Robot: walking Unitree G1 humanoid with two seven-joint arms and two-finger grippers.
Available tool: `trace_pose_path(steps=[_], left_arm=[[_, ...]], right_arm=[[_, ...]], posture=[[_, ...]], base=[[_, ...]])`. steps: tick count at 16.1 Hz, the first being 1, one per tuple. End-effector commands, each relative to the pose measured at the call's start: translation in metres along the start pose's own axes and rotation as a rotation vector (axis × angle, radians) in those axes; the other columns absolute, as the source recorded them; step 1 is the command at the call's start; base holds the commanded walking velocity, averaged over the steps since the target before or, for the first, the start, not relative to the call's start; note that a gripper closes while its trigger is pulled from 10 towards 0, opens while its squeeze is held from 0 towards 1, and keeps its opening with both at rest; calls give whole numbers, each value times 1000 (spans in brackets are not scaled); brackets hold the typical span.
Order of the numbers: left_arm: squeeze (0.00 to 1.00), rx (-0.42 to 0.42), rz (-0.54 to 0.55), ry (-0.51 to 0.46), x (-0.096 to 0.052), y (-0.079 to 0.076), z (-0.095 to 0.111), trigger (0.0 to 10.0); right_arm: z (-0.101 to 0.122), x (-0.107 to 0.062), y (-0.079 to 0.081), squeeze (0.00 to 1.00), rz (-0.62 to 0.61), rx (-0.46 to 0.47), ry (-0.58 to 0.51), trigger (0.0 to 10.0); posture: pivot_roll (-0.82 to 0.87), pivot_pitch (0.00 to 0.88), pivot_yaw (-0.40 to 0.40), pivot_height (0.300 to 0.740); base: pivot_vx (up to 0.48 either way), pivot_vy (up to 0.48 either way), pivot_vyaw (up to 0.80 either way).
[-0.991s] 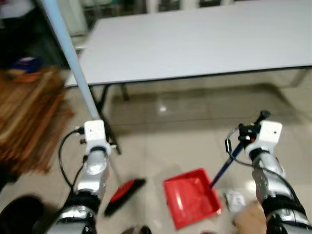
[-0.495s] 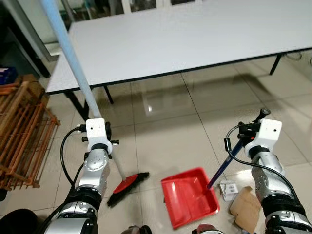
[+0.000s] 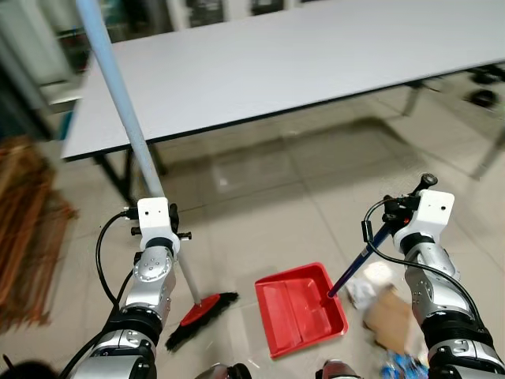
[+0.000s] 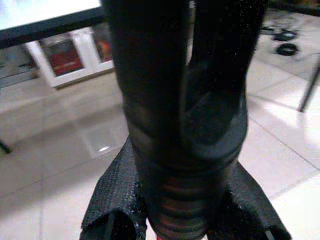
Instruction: Sweep floor
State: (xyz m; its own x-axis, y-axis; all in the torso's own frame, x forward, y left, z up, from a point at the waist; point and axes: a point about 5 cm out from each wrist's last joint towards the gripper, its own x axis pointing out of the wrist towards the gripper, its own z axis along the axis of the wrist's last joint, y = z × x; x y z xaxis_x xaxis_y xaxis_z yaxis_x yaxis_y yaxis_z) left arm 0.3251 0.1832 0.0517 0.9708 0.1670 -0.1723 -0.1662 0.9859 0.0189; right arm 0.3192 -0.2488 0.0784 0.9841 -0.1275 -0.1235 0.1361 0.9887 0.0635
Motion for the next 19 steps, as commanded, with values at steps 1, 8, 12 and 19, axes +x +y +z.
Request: trace_pose_path(steps=[1, 8, 12, 19], left_arm=[[0, -6, 6, -39, 4, 6, 9, 10000], [0, -5, -10, -21, 3, 7, 6, 10000], [0, -10, 1, -10, 3, 9, 4, 10000], [0, -4, 5, -8, 2, 7, 1, 10000]], right_arm=[[10, 3, 4, 0, 8, 8, -36, 10000], [11, 2, 1, 0, 4, -1, -39, 10000], [10, 1, 1, 0, 1, -5, -37, 10000], [10, 1, 2, 0, 0, -8, -35, 10000]], posture=[[-278, 67, 130, 740], [-283, 73, 129, 740], [-282, 76, 129, 740], [-282, 74, 130, 740]], base=[[0, 0, -800], [262, 0, -343], [442, 0, 0], [49, 0, 0]])
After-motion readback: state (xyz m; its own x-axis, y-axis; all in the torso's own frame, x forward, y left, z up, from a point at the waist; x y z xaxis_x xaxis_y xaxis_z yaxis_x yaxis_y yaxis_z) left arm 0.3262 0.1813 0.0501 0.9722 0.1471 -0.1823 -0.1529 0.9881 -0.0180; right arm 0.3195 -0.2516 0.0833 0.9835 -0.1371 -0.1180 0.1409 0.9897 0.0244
